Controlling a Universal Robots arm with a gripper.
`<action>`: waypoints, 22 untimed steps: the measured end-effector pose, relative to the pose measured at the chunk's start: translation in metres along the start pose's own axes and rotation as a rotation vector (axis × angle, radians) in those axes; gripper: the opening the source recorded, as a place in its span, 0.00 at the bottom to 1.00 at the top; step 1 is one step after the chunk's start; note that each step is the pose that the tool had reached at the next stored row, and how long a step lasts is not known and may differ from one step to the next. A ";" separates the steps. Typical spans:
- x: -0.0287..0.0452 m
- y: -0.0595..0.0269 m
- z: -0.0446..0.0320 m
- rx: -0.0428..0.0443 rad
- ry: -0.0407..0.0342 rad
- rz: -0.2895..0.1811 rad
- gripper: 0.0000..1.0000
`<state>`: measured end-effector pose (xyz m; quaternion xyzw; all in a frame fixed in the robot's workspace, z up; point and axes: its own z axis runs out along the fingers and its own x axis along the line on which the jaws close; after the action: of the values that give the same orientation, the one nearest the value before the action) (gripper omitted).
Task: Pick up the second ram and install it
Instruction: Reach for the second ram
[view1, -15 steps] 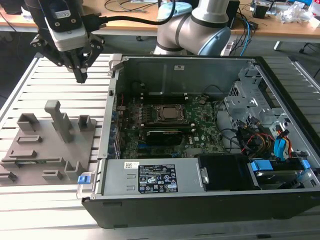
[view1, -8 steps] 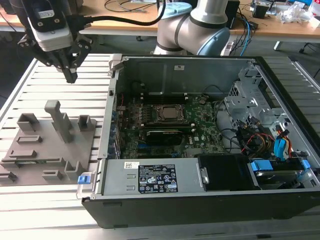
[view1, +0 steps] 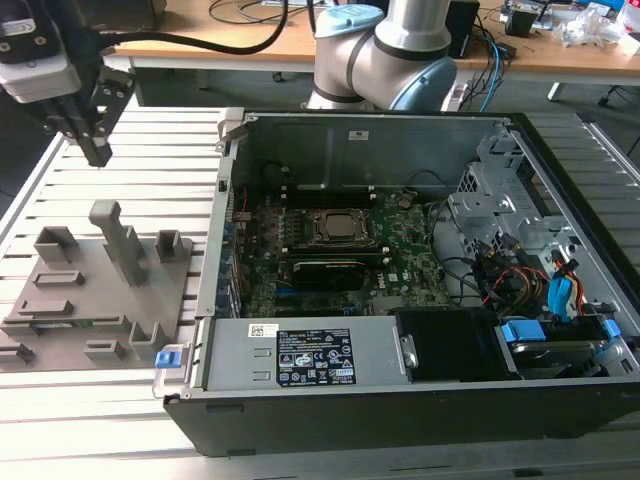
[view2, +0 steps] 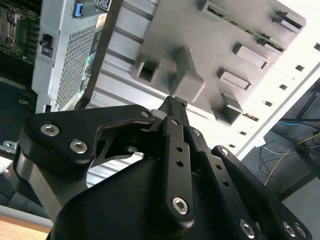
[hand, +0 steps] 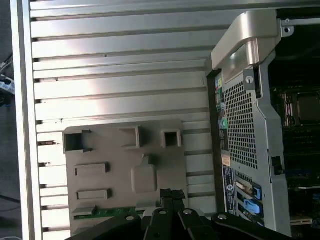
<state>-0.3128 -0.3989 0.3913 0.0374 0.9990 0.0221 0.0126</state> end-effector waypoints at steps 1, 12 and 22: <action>0.0047 -0.0004 -0.0001 0.0000 0.0000 0.000 0.11; 0.0416 -0.0033 -0.0002 0.0000 0.0001 0.000 0.11; 0.0599 -0.0308 -0.0004 -0.0001 -0.0001 0.000 0.11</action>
<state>-0.3748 -0.4251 0.3890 0.0374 0.9990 0.0222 0.0127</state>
